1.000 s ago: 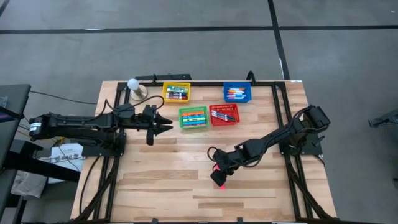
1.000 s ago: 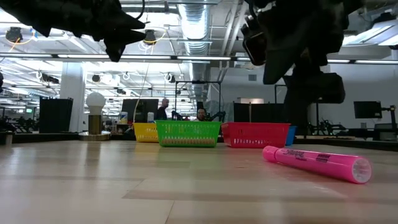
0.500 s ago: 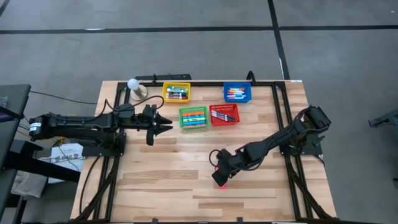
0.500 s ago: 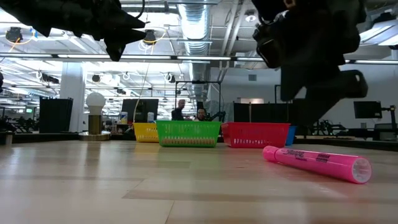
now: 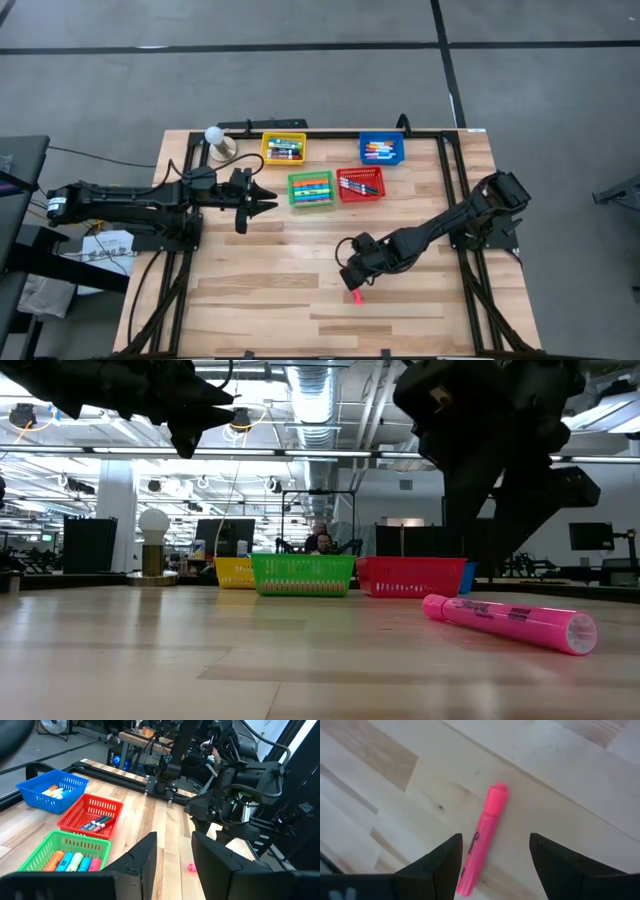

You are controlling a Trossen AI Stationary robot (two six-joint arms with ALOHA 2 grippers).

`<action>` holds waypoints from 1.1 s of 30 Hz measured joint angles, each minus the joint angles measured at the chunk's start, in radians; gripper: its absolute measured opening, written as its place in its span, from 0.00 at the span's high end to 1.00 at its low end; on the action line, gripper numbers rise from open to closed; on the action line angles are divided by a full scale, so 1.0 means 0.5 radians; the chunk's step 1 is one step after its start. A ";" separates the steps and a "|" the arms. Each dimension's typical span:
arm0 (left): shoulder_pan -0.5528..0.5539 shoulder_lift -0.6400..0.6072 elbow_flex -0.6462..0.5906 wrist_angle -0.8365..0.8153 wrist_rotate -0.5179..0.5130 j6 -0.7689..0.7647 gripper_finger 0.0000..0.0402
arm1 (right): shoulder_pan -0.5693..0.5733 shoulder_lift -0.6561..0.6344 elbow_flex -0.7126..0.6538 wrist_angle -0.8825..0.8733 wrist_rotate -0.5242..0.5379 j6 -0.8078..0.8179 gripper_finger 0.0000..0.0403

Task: Pick & Place Markers
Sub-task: Put the large pink highlighter pen into the green bin

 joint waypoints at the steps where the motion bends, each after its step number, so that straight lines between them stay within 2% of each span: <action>1: 0.000 0.000 0.000 0.001 0.000 0.001 0.70 | 0.000 0.010 0.000 -0.001 0.000 0.019 0.45; 8: 0.001 0.001 0.002 0.001 0.000 0.002 0.70 | 0.014 0.193 0.009 0.094 -0.123 0.090 0.45; 21: 0.000 0.001 -0.031 0.006 0.000 0.020 0.70 | 0.012 0.471 0.310 -0.128 -0.066 0.009 0.45; 33: 0.000 0.002 -0.046 0.004 0.000 0.021 0.70 | 0.014 0.488 0.315 -0.167 -0.033 0.032 0.45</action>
